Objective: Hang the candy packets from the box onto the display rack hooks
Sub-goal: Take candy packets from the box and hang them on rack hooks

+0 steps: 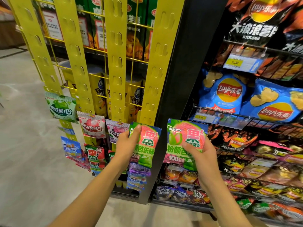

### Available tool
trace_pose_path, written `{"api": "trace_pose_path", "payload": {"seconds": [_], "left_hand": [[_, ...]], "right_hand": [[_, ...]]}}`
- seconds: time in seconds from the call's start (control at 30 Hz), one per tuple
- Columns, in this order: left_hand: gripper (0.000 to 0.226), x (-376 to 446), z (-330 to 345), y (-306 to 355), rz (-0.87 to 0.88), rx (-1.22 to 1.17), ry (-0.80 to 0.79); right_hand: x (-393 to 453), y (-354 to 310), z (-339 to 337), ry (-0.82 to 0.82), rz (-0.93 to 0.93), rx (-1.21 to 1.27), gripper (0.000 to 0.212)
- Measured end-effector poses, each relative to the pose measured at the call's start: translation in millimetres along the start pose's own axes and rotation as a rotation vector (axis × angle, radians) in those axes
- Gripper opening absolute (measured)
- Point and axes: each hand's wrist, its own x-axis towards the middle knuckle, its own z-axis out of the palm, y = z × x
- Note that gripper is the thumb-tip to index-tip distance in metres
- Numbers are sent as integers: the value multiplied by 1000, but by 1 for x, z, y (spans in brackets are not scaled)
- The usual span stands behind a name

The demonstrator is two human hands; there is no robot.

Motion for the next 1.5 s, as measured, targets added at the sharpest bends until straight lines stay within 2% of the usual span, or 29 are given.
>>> {"api": "trace_pose_path", "payload": {"seconds": [0.07,0.13,0.5,0.53,0.63,0.67,0.77,0.83,1.0,1.1,1.17,1.3,1.43,1.5], "left_hand": [[67,2,6,6,14,-22,70],[54,5,10,9,10,-7,114],[29,16,7,1,132,-88,-36],[31,17,8,1,150,-82,-31],[59,21,13,-3,190,27,72],[57,23,14,-5,222,74,104],[29,28,19,-11,292,108,118],[24,30,21,-12,288,88,112],[54,37,23,-20,208,23,99],[99,39,23,-28,202,-20,84],[111,42,23,-35,195,-23,75],[98,35,25,-29,189,-12,76],[47,27,31,-20,221,-8,105],[40,25,31,-21,259,3,110]], "right_hand": [[0,0,1,8,3,3,31],[0,0,2,13,5,10,31],[5,6,3,38,13,-11,33],[6,7,4,39,17,-12,33],[9,10,6,37,29,-5,32],[10,11,6,37,31,-2,32],[13,12,7,38,30,-7,32],[15,13,6,43,33,-7,31],[19,16,3,57,51,-22,32],[20,18,2,63,59,-17,32],[21,18,2,57,61,-19,32],[21,19,0,52,61,-22,33],[20,20,-2,48,71,-19,33],[20,21,-2,41,75,-16,32]]}}
